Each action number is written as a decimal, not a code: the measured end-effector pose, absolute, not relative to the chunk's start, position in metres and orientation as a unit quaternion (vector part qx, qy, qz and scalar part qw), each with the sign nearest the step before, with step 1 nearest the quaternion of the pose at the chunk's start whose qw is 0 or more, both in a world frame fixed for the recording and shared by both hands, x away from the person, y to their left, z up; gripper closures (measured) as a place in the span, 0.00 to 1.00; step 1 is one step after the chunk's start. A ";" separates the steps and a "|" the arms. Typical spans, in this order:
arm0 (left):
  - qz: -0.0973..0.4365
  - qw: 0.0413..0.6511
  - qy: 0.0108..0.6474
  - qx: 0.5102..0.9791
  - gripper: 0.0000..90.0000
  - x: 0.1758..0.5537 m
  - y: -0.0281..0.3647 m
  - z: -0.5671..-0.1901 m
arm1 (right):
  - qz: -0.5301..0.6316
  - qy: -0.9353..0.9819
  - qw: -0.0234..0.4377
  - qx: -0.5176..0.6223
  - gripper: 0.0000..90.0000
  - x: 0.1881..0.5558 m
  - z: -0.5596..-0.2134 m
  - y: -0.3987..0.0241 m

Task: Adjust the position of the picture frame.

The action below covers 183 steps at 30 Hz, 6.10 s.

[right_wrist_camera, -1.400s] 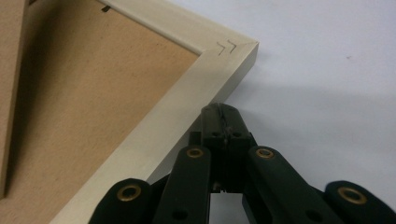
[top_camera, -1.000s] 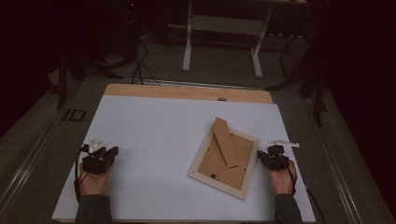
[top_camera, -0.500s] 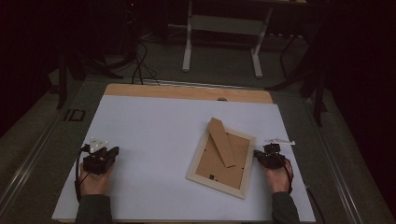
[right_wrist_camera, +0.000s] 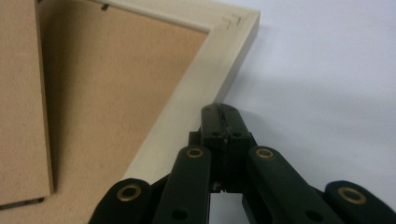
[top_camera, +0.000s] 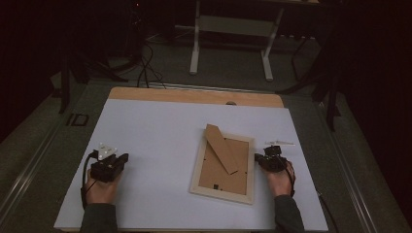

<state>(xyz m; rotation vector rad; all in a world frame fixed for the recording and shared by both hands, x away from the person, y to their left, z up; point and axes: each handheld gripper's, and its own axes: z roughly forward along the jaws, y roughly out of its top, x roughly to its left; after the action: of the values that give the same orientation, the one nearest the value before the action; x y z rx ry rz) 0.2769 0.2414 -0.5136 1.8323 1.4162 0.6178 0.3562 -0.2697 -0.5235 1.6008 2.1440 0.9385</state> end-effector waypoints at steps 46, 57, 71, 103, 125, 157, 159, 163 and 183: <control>0.130 0.368 0.429 0.815 1.00 0.269 0.133 -0.532 | 0.333 0.803 0.094 0.486 1.00 0.340 -0.524 -0.205; 0.129 0.366 0.432 0.814 1.00 0.266 0.132 -0.532 | 0.329 0.799 0.100 0.494 1.00 0.353 -0.520 -0.197; 0.123 0.376 0.409 0.822 1.00 0.255 0.118 -0.530 | 0.311 0.796 0.113 0.507 1.00 0.380 -0.522 -0.185; 0.140 0.382 0.380 0.831 1.00 0.248 0.100 -0.526 | 0.330 0.796 0.109 0.495 1.00 0.400 -0.509 -0.188; 0.159 0.411 0.476 0.761 1.00 0.330 0.183 -0.505 | 0.338 0.825 0.095 0.442 1.00 0.336 -0.499 -0.221; 0.120 0.376 0.490 0.777 1.00 0.387 0.174 -0.521 | 0.343 0.825 0.077 0.443 1.00 0.274 -0.525 -0.237; 0.120 0.375 0.489 0.778 1.00 0.388 0.173 -0.522 | 0.342 0.826 0.078 0.442 1.00 0.273 -0.526 -0.235; 0.123 0.370 0.488 0.781 1.00 0.389 0.172 -0.522 | 0.344 0.826 0.078 0.440 1.00 0.273 -0.526 -0.231; 0.099 0.375 0.484 0.784 1.00 0.388 0.168 -0.533 | 0.346 0.824 0.079 0.441 1.00 0.275 -0.527 -0.224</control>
<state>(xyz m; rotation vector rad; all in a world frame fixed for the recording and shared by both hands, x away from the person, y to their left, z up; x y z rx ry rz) 0.3877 0.1684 -0.5334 2.0074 1.2398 0.2529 0.2751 -0.2241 -0.5268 1.3191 2.4668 1.0346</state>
